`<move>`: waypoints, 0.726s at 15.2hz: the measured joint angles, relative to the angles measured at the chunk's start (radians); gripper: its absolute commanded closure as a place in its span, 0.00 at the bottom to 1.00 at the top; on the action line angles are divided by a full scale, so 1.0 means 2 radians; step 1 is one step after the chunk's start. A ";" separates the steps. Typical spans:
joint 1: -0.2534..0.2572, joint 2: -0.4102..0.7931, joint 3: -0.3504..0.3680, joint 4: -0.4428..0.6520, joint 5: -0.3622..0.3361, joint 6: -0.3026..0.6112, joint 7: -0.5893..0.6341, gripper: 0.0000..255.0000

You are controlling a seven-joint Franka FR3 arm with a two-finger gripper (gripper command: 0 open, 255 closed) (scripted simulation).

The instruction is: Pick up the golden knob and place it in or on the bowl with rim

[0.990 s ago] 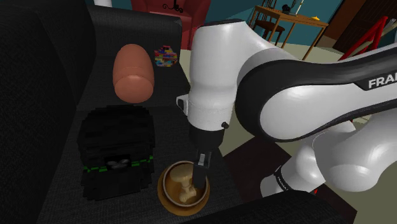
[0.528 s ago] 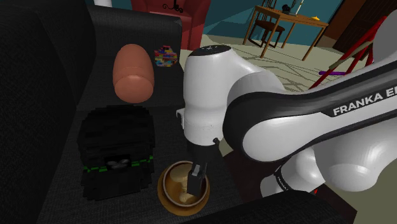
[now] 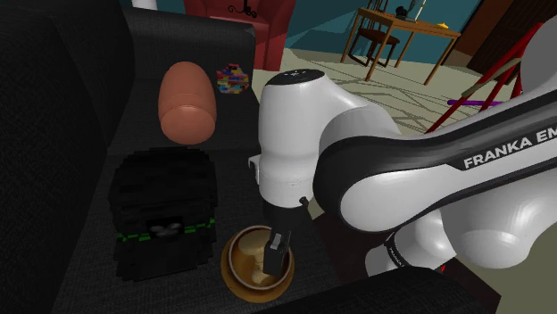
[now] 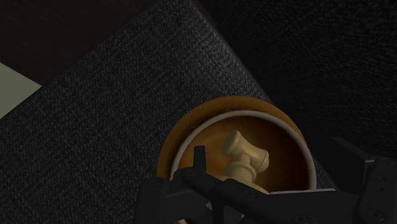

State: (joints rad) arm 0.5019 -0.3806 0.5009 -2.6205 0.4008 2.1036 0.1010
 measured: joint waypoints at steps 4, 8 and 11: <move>0.000 0.000 0.000 0.000 0.000 0.000 0.000 1.00; 0.000 0.000 0.000 0.000 0.000 0.000 0.000 1.00; 0.000 0.000 0.000 0.000 0.000 0.000 0.000 0.00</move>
State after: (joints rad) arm 0.5019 -0.3806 0.5009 -2.6205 0.4008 2.1036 0.1010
